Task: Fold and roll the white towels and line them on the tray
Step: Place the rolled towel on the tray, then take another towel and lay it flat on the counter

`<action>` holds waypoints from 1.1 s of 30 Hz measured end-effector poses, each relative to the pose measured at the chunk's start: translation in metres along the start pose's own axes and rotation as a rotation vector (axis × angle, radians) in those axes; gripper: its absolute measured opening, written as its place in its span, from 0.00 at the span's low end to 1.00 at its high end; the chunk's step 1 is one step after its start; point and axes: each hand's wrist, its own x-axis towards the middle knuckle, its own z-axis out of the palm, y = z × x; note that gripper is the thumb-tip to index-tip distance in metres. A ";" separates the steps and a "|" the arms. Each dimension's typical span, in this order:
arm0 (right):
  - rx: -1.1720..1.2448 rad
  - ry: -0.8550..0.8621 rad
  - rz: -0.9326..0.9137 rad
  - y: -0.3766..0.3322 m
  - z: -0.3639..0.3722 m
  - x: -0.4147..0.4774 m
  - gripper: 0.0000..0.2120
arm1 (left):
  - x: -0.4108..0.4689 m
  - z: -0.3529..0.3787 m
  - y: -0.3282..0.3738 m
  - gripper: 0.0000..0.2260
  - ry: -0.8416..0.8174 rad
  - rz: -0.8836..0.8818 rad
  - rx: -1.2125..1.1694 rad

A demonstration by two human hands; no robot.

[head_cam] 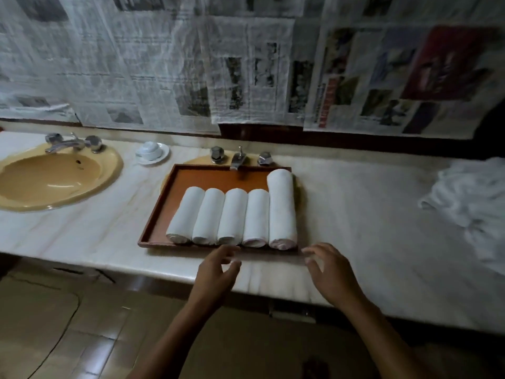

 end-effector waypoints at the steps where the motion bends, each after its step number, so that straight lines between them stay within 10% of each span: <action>1: 0.006 0.024 0.030 0.014 -0.009 -0.010 0.11 | 0.000 0.011 0.010 0.10 -0.020 0.020 0.001; 22: -0.006 0.633 0.457 0.317 -0.255 -0.122 0.09 | 0.026 0.374 0.270 0.07 -0.356 0.306 -0.064; 33: -0.043 0.602 0.774 0.434 -0.325 -0.090 0.19 | 0.090 0.491 0.351 0.08 -0.480 0.438 0.019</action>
